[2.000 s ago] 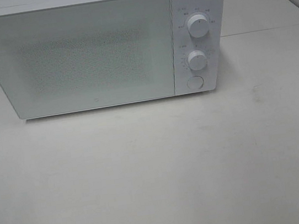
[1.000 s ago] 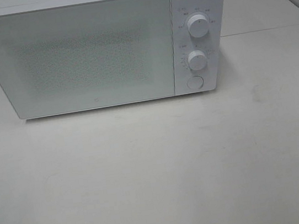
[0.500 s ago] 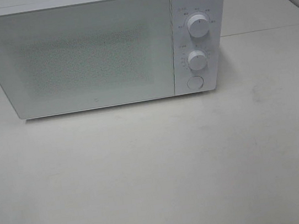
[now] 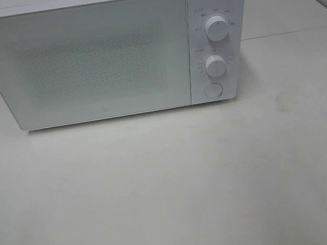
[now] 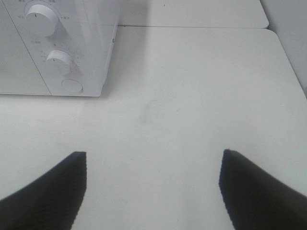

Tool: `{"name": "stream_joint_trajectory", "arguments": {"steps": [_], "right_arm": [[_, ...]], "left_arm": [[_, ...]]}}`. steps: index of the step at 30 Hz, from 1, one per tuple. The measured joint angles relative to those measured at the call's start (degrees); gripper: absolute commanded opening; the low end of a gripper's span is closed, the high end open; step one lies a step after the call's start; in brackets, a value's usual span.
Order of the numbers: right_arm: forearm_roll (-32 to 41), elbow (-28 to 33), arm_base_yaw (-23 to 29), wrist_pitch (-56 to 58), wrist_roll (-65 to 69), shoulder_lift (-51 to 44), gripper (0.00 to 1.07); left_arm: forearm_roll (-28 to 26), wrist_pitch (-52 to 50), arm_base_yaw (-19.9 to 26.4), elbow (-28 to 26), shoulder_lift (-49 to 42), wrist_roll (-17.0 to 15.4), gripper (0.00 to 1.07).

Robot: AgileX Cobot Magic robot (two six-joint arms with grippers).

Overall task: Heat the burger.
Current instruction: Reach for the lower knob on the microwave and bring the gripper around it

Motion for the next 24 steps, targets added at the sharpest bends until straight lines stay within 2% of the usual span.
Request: {"name": "stream_joint_trajectory", "arguments": {"steps": [8,17,19,22,24], "right_arm": [[0.00,0.00,0.00,-11.63,0.00,11.46,0.75],[0.06,0.00,0.00,-21.54,0.11,18.79,0.75],[0.06,0.00,0.00,-28.48,1.20,22.00,0.75],[0.06,0.00,0.00,-30.25,1.43,22.86,0.75],[0.23,0.00,0.00,-37.01,2.64,25.90,0.75]], "left_arm": [[0.00,0.00,0.00,0.00,0.00,0.00,0.98],[0.00,0.00,0.00,0.00,0.00,0.00,0.98],[0.00,0.00,0.00,0.00,0.00,0.00,0.98],[0.00,-0.06,0.00,0.00,0.00,0.00,0.98],[0.00,-0.06,0.00,0.00,0.00,0.00,0.98]]}}
